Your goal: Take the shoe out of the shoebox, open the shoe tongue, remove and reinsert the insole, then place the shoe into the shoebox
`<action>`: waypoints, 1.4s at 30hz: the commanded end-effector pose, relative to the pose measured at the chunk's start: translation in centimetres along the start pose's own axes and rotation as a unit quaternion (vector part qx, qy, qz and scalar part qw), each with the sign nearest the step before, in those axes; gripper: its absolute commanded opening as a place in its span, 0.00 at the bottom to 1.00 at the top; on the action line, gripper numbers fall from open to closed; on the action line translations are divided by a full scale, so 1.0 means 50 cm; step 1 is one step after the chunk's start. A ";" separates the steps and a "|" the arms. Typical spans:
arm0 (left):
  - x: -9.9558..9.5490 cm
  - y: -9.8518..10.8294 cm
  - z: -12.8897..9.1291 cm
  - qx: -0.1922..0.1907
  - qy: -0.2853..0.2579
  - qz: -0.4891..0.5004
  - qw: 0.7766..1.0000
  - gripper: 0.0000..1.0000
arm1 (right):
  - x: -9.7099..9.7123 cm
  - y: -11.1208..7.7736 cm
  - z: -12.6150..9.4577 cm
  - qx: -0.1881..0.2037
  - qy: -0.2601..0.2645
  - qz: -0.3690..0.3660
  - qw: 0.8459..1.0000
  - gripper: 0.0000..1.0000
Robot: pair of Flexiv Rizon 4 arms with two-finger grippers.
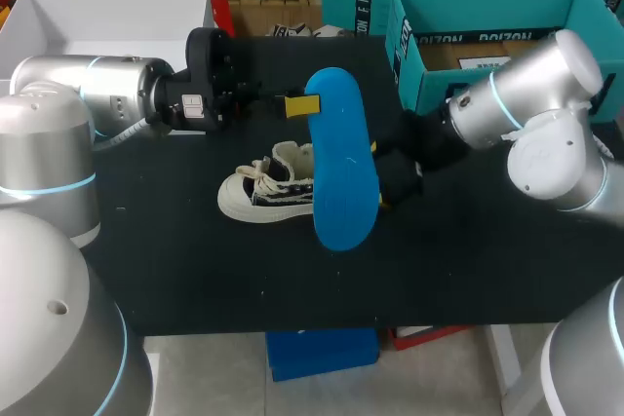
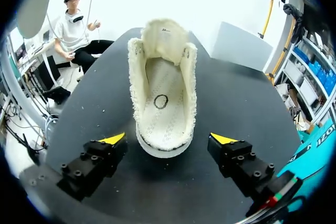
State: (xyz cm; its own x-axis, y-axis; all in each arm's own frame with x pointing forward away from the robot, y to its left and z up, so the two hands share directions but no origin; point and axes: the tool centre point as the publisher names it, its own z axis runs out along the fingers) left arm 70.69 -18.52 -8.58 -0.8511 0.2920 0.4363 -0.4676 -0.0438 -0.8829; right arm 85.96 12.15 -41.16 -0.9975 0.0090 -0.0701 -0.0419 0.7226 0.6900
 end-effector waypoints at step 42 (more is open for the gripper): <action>0.002 0.002 0.002 0.000 -0.003 0.000 1.000 0.00 | -0.070 0.026 -0.046 0.143 0.029 -0.011 0.989 1.00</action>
State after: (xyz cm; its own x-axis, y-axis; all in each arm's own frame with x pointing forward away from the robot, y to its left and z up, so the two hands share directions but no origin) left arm 70.68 -18.52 -8.58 -0.8511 0.2921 0.4363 -0.4676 -0.0438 -0.8829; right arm 88.55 11.04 -39.39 -0.9978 -0.0307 -0.0581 -0.0588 0.8121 0.5805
